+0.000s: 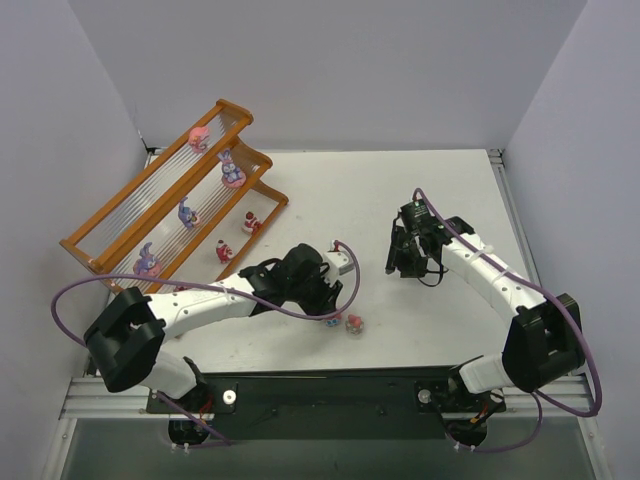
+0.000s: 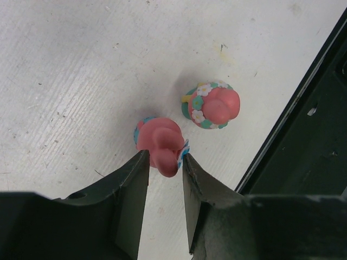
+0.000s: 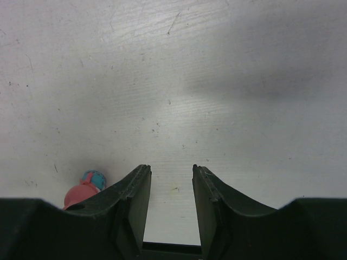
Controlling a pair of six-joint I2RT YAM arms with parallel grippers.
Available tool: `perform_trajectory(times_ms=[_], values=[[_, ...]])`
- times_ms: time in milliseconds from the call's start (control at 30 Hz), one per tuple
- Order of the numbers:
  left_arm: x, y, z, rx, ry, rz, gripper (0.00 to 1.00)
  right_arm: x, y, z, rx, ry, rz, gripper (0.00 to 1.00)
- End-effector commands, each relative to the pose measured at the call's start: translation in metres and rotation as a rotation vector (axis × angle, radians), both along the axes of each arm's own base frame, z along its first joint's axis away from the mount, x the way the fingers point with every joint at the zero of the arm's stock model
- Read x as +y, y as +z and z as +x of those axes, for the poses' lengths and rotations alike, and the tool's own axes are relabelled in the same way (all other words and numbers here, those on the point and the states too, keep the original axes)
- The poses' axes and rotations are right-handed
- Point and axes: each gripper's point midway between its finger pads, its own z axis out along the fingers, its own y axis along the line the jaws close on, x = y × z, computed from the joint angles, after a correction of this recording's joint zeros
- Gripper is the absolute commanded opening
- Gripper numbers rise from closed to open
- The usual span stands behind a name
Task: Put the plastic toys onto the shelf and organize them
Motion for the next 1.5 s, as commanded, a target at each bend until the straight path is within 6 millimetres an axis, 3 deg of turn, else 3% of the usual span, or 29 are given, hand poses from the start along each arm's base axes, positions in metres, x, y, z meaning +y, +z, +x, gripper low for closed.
perform_trajectory(times_ms=[0,333,600,767,800,833,900,933,1000,1033,1233,1467], values=[[-0.003,-0.004,0.001,-0.018,-0.014,-0.006,0.41,-0.008,0.005,-0.006,-0.004,-0.030,-0.013,0.37],[-0.005,-0.005,-0.001,-0.007,-0.011,-0.018,0.41,-0.009,0.003,-0.009,-0.001,-0.026,-0.018,0.37],[-0.005,-0.004,0.004,-0.018,0.005,-0.016,0.00,-0.010,0.004,-0.009,-0.007,-0.027,-0.020,0.37],[0.006,0.007,0.013,-0.057,0.050,0.049,0.00,-0.010,0.007,-0.006,-0.017,-0.024,-0.021,0.37],[0.005,0.021,0.019,-0.086,0.059,0.048,0.00,-0.010,0.007,-0.006,-0.019,-0.025,-0.023,0.37],[0.016,0.023,0.020,-0.084,0.078,0.100,0.00,-0.010,0.008,-0.005,-0.019,-0.025,-0.022,0.37],[0.028,0.053,0.038,-0.158,0.151,0.118,0.00,-0.010,0.009,-0.003,-0.024,-0.028,-0.022,0.37],[0.039,0.058,0.037,-0.150,0.170,0.154,0.00,-0.010,0.009,-0.003,-0.024,-0.026,-0.022,0.37],[0.053,0.094,0.051,-0.192,0.246,0.127,0.00,-0.009,0.009,-0.002,-0.025,-0.023,-0.022,0.37],[0.067,0.100,0.049,-0.179,0.272,0.160,0.00,-0.009,0.010,-0.002,-0.026,-0.022,-0.024,0.37],[0.136,0.186,0.064,-0.237,0.479,0.157,0.00,-0.007,0.009,0.002,-0.026,-0.014,-0.021,0.37],[0.212,0.247,0.081,-0.329,0.682,0.169,0.00,-0.005,0.008,0.007,-0.024,0.008,-0.027,0.36]])
